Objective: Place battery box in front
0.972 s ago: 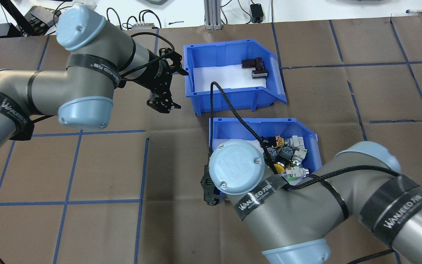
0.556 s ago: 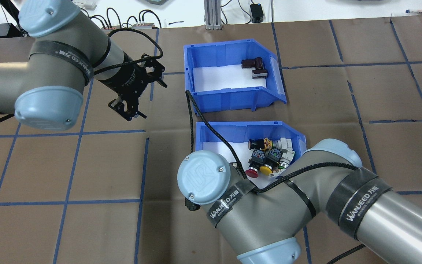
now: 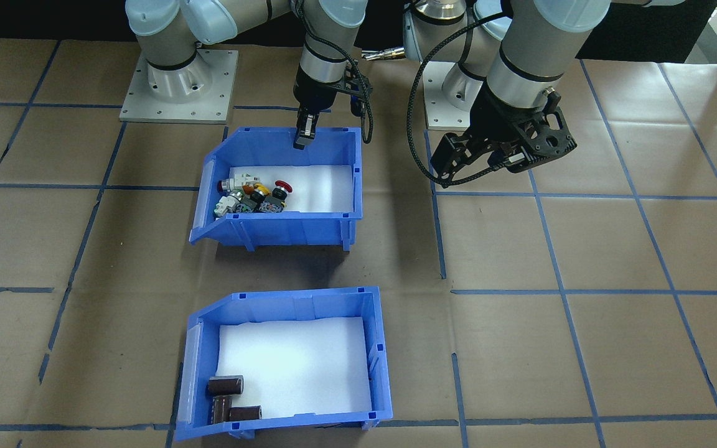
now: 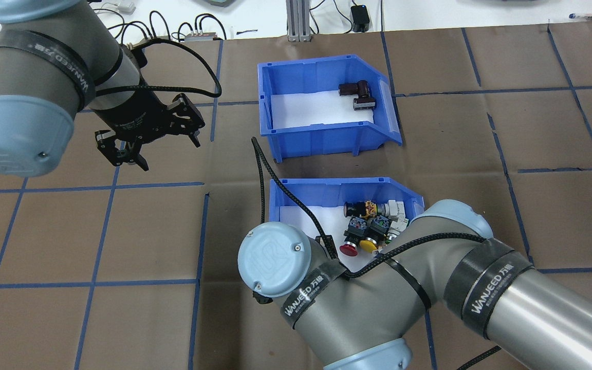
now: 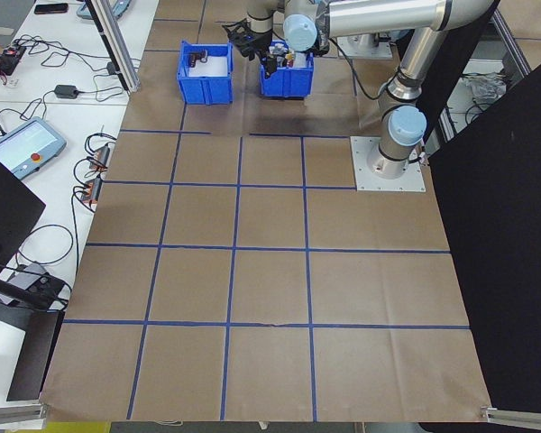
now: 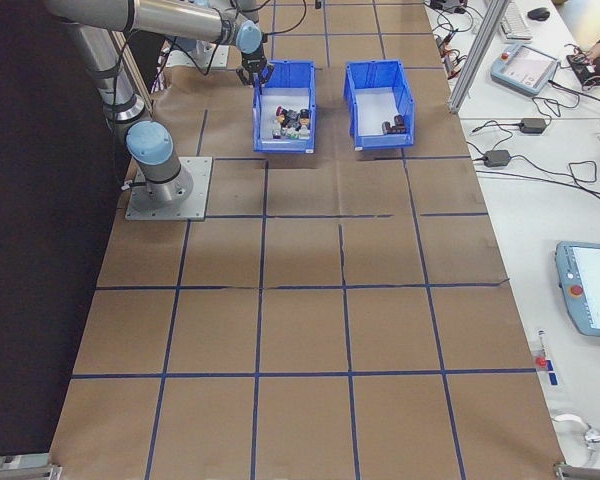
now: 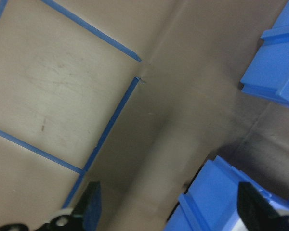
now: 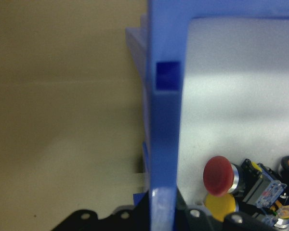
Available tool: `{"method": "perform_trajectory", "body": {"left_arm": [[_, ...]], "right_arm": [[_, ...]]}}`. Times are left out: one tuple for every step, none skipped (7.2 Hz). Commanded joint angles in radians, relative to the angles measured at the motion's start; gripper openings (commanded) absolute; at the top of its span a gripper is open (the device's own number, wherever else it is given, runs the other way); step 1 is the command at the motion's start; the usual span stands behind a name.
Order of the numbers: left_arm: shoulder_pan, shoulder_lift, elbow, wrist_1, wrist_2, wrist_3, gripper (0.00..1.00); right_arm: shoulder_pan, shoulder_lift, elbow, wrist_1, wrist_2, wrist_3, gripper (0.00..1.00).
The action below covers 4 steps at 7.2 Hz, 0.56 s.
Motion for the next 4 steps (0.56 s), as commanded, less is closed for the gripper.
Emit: {"method": "perform_trajectory", "body": {"left_arm": [[-0.002, 0.017, 0.037, -0.032, 0.107, 0.289, 1.0], [0.005, 0.02, 0.027, -0.031, 0.095, 0.4, 1.0], [0.004, 0.02, 0.022, -0.025, 0.091, 0.43, 1.0], [-0.001, 0.025, 0.022, -0.022, 0.094, 0.423, 1.0]], "right_arm": [[0.001, 0.007, 0.002, 0.0, 0.007, 0.021, 1.0], [-0.001, -0.003, -0.001, 0.0, -0.005, 0.021, 1.0], [-0.002, -0.006, -0.006, 0.003, -0.01, 0.019, 1.0], [-0.004, -0.04, -0.006, 0.005, -0.011, 0.019, 1.0]]}}
